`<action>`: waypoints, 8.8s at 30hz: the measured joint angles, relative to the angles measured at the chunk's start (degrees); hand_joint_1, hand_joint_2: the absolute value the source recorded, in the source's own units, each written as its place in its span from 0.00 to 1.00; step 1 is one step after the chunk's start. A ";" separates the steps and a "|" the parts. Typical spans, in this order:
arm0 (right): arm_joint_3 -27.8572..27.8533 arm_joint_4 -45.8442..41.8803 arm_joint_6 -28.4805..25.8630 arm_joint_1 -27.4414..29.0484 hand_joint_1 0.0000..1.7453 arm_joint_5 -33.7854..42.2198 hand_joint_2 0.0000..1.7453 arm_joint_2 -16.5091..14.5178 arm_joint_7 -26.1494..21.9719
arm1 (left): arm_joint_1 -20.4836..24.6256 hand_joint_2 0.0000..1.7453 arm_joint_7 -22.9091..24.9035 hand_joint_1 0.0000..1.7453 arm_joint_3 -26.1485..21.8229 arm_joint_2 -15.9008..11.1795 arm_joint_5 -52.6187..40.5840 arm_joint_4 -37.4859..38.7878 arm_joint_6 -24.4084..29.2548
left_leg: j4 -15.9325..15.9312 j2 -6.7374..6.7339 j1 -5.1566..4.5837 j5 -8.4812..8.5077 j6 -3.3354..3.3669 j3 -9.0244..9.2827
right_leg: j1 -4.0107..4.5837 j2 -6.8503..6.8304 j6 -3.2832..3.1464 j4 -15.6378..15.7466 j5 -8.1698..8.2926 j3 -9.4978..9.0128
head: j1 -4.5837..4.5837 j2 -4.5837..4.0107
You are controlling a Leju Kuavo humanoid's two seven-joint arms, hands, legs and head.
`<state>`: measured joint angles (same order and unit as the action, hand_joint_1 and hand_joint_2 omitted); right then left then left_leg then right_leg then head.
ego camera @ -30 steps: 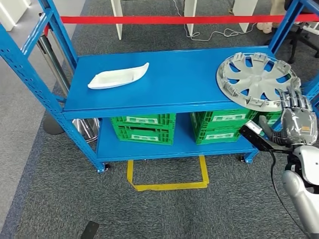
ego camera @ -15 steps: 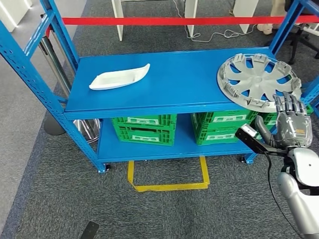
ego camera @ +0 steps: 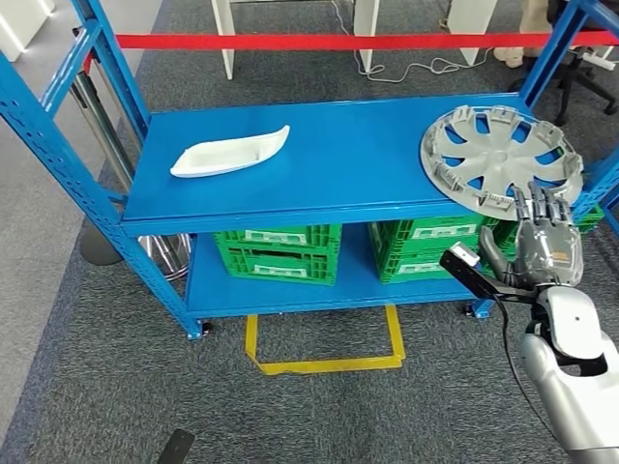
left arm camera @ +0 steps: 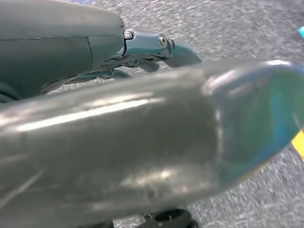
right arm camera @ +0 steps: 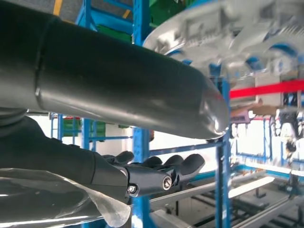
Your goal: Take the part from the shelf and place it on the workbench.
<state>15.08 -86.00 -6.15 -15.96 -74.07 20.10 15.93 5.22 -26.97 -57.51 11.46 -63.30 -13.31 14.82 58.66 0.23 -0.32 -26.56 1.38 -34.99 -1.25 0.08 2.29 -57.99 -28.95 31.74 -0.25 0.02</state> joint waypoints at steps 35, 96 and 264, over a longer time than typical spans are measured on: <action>-6.64 -0.72 1.17 1.37 0.00 10.83 0.00 0.29 -1.05 | 0.07 0.00 1.69 0.00 0.28 -0.12 -0.04 0.02 2.63 | -0.67 -0.14 -0.14 2.98 1.62 -1.80 | -0.01 0.43 0.72 -3.82 -5.99 -0.71 | 0.33 0.00; -6.11 -2.13 0.51 2.78 0.00 10.13 0.00 0.45 -1.33 | -0.10 0.00 0.84 0.00 1.76 -0.30 -1.87 0.11 0.75 | -0.34 -0.09 0.58 -0.44 1.03 1.52 | -0.30 0.30 0.87 -4.39 -1.38 4.17 | 0.45 0.00; 12.71 15.14 14.83 -10.00 0.00 33.44 1.00 9.52 -20.35 | 1.13 0.00 2.25 0.00 6.03 0.08 -4.22 0.34 2.63 | 4.67 0.05 -0.09 -2.64 -0.81 -1.13 | -0.07 -0.15 -1.29 0.19 2.20 2.00 | 0.20 0.00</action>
<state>27.79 -70.86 8.68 -25.97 -40.63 29.62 -4.42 6.35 -24.72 -51.47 11.53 -67.52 -12.97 17.46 63.34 0.29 -0.41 -29.20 0.57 -36.12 -1.32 -0.07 1.00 -57.80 -26.76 33.74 -0.05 0.02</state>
